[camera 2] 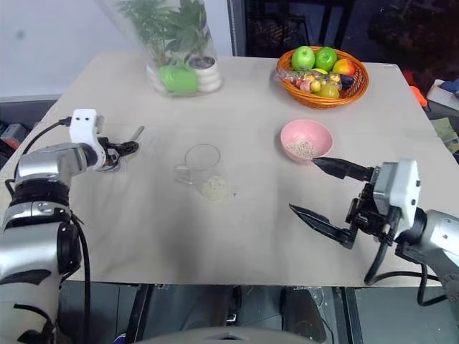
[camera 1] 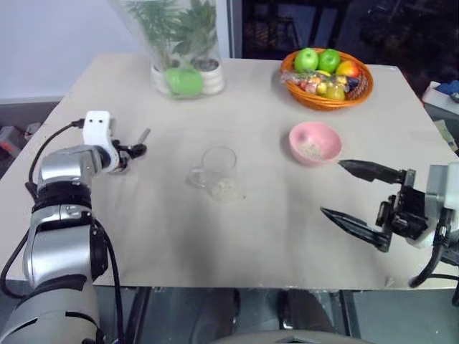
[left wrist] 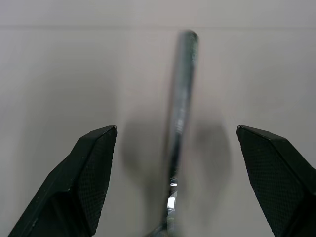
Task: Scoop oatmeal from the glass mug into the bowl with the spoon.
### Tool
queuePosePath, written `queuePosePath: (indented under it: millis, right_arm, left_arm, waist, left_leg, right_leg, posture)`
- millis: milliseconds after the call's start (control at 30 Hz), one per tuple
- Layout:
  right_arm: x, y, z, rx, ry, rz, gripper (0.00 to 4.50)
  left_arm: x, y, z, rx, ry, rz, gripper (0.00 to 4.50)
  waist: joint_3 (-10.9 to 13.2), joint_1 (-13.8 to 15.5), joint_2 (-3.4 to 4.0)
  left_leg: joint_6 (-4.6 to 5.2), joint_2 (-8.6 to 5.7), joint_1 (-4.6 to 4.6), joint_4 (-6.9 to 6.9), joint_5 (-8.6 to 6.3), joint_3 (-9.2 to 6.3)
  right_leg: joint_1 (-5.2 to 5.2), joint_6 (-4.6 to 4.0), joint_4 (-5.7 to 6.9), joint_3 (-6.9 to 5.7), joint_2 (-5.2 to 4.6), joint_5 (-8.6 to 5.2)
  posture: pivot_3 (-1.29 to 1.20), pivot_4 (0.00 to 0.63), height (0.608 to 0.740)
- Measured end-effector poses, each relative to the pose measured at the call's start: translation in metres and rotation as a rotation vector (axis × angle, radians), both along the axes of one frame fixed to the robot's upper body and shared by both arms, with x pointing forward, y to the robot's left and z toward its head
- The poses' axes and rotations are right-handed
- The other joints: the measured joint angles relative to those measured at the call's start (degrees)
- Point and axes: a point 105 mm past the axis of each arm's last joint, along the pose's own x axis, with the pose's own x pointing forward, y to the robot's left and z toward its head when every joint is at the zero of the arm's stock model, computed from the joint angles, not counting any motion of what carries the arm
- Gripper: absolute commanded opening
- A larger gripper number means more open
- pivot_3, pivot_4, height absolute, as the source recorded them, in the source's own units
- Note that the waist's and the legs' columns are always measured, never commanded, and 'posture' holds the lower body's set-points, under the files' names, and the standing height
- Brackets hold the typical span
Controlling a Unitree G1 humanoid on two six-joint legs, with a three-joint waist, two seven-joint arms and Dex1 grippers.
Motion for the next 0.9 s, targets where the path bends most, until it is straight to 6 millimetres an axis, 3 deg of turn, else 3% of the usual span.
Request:
queuePosePath:
  millis: [133, 167, 200, 233, 267, 367, 900]
  right_arm:
    - [-0.005, 0.000, -0.003, -0.023, -0.012, -0.009, 4.50]
    - [-0.007, 0.001, -0.003, -0.030, -0.019, -0.004, 4.50]
    - [-0.008, 0.002, -0.003, -0.036, -0.023, -0.002, 4.50]
    - [-0.009, 0.002, -0.004, -0.042, -0.029, -0.004, 4.50]
    - [-0.009, 0.002, -0.005, -0.047, -0.033, -0.009, 4.50]
    - [-0.010, 0.002, -0.004, -0.047, -0.053, -0.012, 4.50]
    - [-0.006, 0.013, 0.014, 0.016, -0.155, 0.047, 4.50]
  left_arm:
    - [0.002, 0.004, 0.000, 0.027, 0.014, 0.018, 2.63]
    - [0.002, 0.005, 0.000, 0.034, 0.016, 0.026, 2.17]
    - [0.002, 0.006, -0.001, 0.039, 0.016, 0.030, 2.08]
    - [0.002, 0.007, -0.001, 0.042, 0.015, 0.038, 1.54]
    - [0.002, 0.008, -0.001, 0.043, 0.015, 0.045, 1.41]
    - [0.002, 0.010, -0.001, 0.039, 0.016, 0.058, 0.09]
    - [-0.003, 0.008, -0.002, -0.018, -0.020, 0.040, 0.04]
  waist:
    - [0.00, 0.08, 0.00]
    - [0.00, 0.11, 0.00]
    - [0.00, 0.15, 0.00]
    - [0.00, 0.17, 0.00]
    - [0.00, 0.19, 0.00]
    - [-0.01, 0.19, 0.00]
    - [-0.01, 0.22, 0.00]
  left_leg:
    - [0.00, 0.01, 0.02, 0.00, 0.00, 0.01]
    - [-0.01, 0.01, 0.02, 0.01, 0.00, 0.01]
    - [-0.01, 0.01, 0.02, 0.01, 0.00, 0.01]
    - [-0.01, 0.00, 0.02, 0.01, 0.00, 0.01]
    - [-0.01, 0.00, 0.02, 0.01, 0.00, 0.01]
    - [-0.02, 0.00, 0.04, 0.01, 0.01, 0.01]
    - [-0.18, 0.01, 0.05, 0.02, 0.11, 0.01]
  right_leg:
    - [0.00, 0.00, 0.02, 0.02, -0.02, 0.00]
    - [0.00, 0.00, 0.03, 0.02, -0.04, 0.00]
    - [0.01, 0.01, 0.02, 0.02, -0.04, 0.00]
    - [0.01, 0.01, 0.02, 0.02, -0.05, 0.00]
    - [0.01, 0.01, 0.02, 0.02, -0.05, 0.00]
    - [0.02, 0.01, 0.04, 0.01, -0.05, 0.00]
    - [0.02, 0.01, 0.05, 0.03, -0.08, 0.00]
  posture:
    - [0.00, 0.150, 0.740]
    - [0.00, 0.150, 0.740]
    - [0.00, 0.150, 0.740]
    - [0.00, 0.150, 0.740]
    - [0.00, 0.150, 0.740]
    - [0.00, 0.150, 0.740]
    - [0.00, 0.150, 0.740]
